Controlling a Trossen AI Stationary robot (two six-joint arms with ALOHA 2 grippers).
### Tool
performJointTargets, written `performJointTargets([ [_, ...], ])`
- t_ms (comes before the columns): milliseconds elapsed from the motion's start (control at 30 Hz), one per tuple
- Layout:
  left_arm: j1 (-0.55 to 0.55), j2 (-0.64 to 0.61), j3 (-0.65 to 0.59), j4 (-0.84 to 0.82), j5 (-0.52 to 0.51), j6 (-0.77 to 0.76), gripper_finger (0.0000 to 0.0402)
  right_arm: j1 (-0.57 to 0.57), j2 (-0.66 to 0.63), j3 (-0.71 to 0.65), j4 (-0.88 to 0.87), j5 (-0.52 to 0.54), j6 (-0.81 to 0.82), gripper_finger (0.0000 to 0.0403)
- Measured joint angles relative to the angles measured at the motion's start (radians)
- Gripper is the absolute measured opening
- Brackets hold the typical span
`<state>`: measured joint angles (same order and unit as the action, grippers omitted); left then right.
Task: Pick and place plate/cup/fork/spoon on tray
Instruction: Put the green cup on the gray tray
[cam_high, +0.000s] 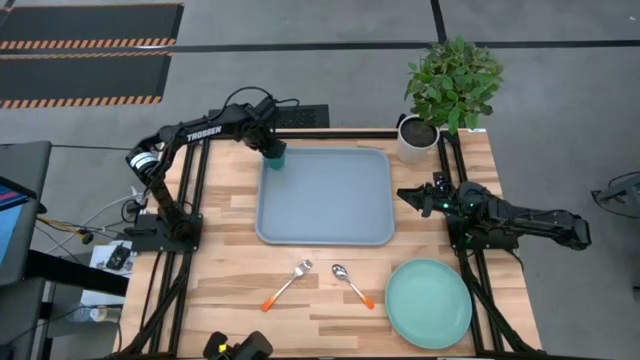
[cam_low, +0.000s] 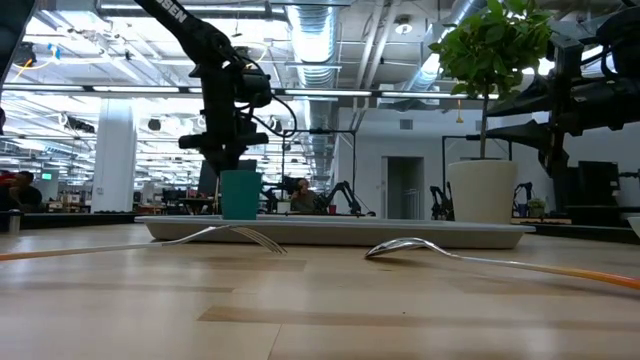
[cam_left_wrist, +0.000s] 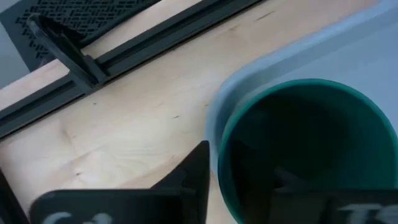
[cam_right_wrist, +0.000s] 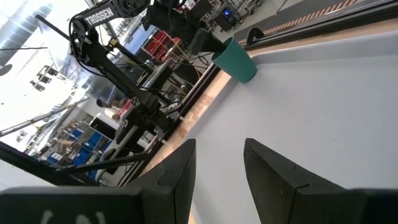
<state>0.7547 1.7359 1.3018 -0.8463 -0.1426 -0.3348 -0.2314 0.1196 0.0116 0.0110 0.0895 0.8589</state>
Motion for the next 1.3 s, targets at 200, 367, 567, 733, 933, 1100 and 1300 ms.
performJointTargets([
  [200, -0.001, 0.0, 0.0, 0.001, 0.008, 0.019, 0.0111, 0.0, 0.0, 0.0, 0.0, 0.0, -0.003, 0.0161],
  [367, -0.001, -0.001, 0.001, 0.021, 0.026, 0.021, 0.0155, 0.0, 0.0, 0.0, 0.0, 0.0, -0.003, 0.0161],
  [567, -0.001, -0.001, 0.002, 0.054, 0.032, 0.019, 0.0186, 0.0, 0.0, 0.0, 0.0, 0.0, -0.003, 0.0161],
  [733, -0.001, -0.002, 0.002, 0.054, 0.032, 0.029, 0.019, 0.0, 0.0, 0.0, 0.0, 0.0, -0.003, 0.0161],
  [933, 0.0, -0.002, 0.002, 0.053, 0.076, 0.054, 0.0195, 0.0, 0.0, 0.0, 0.0, 0.0, -0.004, 0.0161],
  [1100, 0.0, -0.002, 0.006, 0.046, 0.099, 0.068, 0.0208, 0.0, 0.0, 0.0, 0.0, 0.0, -0.006, 0.0161],
  [1300, 0.0, -0.002, 0.081, 0.014, 0.094, 0.072, 0.0221, 0.0, 0.0, 0.0, 0.0, 0.0, -0.018, 0.0161],
])
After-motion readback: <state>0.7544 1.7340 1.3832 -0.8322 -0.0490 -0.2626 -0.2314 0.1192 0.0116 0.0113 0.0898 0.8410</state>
